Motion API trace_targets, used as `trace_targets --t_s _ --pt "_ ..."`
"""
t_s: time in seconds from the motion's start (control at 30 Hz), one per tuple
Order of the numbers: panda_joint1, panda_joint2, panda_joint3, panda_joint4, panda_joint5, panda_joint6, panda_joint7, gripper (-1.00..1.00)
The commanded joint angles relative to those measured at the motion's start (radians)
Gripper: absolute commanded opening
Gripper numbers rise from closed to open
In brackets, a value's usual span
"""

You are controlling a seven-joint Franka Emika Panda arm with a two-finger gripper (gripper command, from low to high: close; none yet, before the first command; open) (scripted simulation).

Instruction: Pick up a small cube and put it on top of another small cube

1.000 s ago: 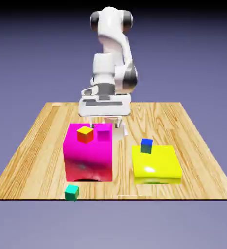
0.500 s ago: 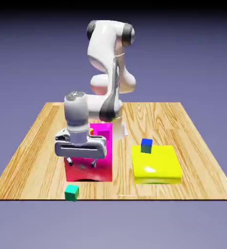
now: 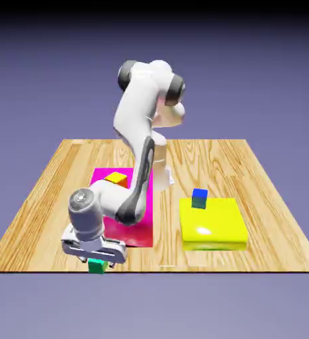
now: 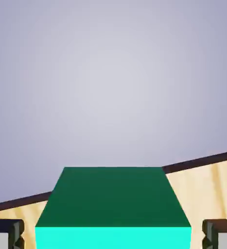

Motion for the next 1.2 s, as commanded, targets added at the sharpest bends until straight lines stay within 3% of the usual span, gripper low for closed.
trace_targets --t_s 0.0,0.9,0.97,1.17 --pt "0.011 -0.036 -0.017 0.004 -0.021 -0.038 0.013 -1.0" --pt "0.193 -1.015 0.676 -0.744 -0.271 -0.178 0.144 -1.0" --pt "0.197 -1.032 0.689 -0.758 -0.275 -0.18 0.147 -1.0" --pt "0.189 -0.887 0.701 -0.846 -0.302 0.051 0.173 -1.0"
